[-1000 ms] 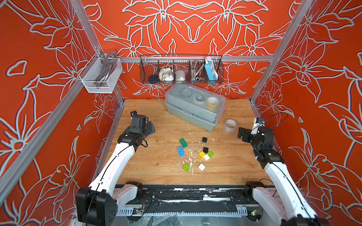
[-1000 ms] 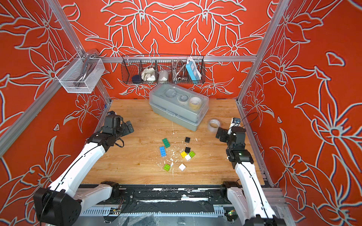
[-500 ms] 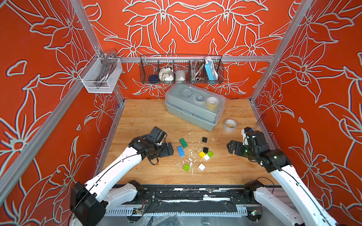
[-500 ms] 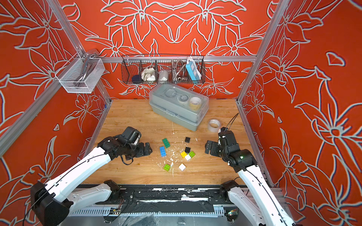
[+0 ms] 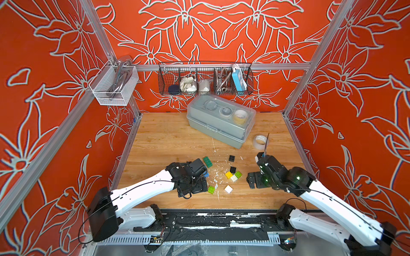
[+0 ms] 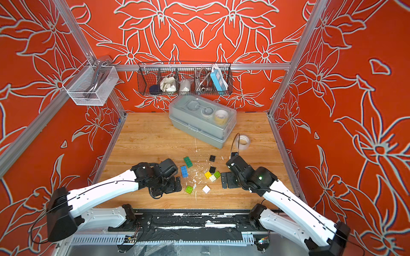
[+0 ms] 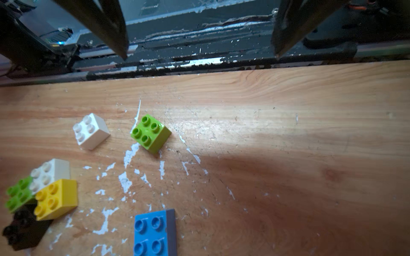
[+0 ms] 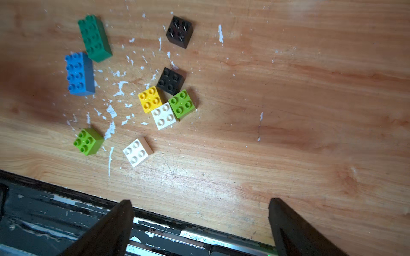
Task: Assemble a giraffe with lego
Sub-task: Pick up the lego brick from the center of the board.
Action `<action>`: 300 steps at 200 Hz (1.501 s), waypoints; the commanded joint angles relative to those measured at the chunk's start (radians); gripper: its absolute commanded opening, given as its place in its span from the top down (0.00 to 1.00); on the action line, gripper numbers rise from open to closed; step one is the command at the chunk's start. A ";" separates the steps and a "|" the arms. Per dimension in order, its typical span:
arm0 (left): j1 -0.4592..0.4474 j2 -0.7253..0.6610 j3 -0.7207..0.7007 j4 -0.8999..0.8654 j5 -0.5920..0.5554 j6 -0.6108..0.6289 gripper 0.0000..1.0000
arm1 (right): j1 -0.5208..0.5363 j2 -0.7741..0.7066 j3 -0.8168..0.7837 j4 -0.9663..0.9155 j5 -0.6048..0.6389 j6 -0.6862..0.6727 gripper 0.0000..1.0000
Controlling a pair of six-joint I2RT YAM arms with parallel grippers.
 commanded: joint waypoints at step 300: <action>-0.048 0.537 0.259 0.052 0.079 0.364 0.49 | -0.241 -0.073 -0.038 -0.067 -0.217 0.007 0.03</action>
